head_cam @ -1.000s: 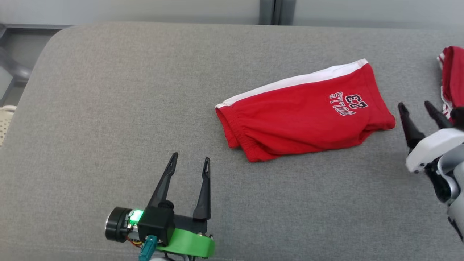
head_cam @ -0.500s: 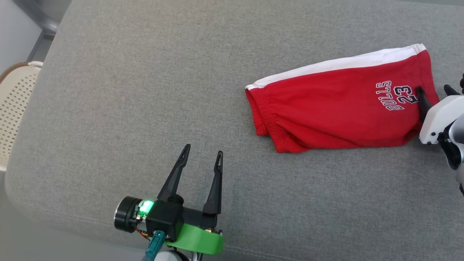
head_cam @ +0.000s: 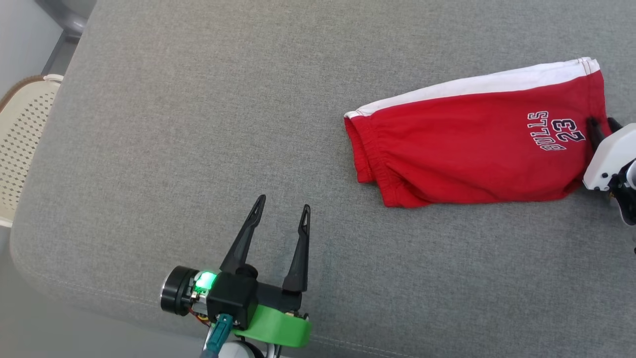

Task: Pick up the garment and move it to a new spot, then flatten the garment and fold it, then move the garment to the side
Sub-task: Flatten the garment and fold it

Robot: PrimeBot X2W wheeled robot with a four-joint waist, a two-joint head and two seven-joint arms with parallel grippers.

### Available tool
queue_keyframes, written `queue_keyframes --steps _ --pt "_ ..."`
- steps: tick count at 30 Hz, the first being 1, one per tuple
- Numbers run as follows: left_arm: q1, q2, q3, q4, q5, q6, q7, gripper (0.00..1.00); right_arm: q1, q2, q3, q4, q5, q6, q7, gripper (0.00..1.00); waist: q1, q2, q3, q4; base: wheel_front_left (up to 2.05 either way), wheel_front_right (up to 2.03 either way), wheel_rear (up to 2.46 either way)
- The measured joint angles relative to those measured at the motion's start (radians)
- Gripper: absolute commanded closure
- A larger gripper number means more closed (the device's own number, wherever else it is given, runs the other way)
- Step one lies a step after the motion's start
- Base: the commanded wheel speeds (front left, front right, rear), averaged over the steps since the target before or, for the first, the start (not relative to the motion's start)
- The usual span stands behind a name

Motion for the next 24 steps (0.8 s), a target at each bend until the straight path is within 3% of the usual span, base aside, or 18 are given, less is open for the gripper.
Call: queue_keyframes --steps 2,3,4,5,14,24 --pt "0.0 0.0 0.0 0.0 0.006 0.0 0.0 0.0 0.007 -0.002 0.002 -0.007 0.018 0.0 0.007 0.56 0.0 0.0 -0.003 -0.005 0.0 0.0 0.0" --pt "0.0 0.0 0.0 0.001 0.011 0.0 0.0 0.0 0.009 -0.003 0.006 -0.012 0.024 0.001 0.011 0.62 0.0 0.0 -0.005 -0.008 0.0 0.0 0.0" --pt "0.0 0.0 0.0 0.001 0.011 -0.001 0.0 0.0 0.011 -0.004 0.008 -0.016 0.032 0.001 0.018 0.74 0.0 0.0 -0.005 -0.01 0.0 0.0 0.0" --pt "0.0 0.0 -0.001 0.004 0.012 -0.002 0.0 0.0 0.016 -0.005 0.01 -0.021 0.04 0.001 0.021 1.0 0.0 0.0 -0.006 -0.012 0.0 0.0 0.0" --pt "0.0 -0.001 0.011 0.014 0.015 -0.001 0.0 0.0 0.061 -0.029 0.029 -0.066 0.065 0.001 -0.014 1.0 0.0 0.0 -0.012 -0.041 0.0 0.0 0.0" --pt "0.004 -0.001 0.032 0.016 0.02 -0.004 0.0 0.0 0.157 -0.086 0.025 -0.132 0.028 0.0 -0.078 1.0 0.0 0.0 -0.048 -0.143 0.0 0.0 0.0"
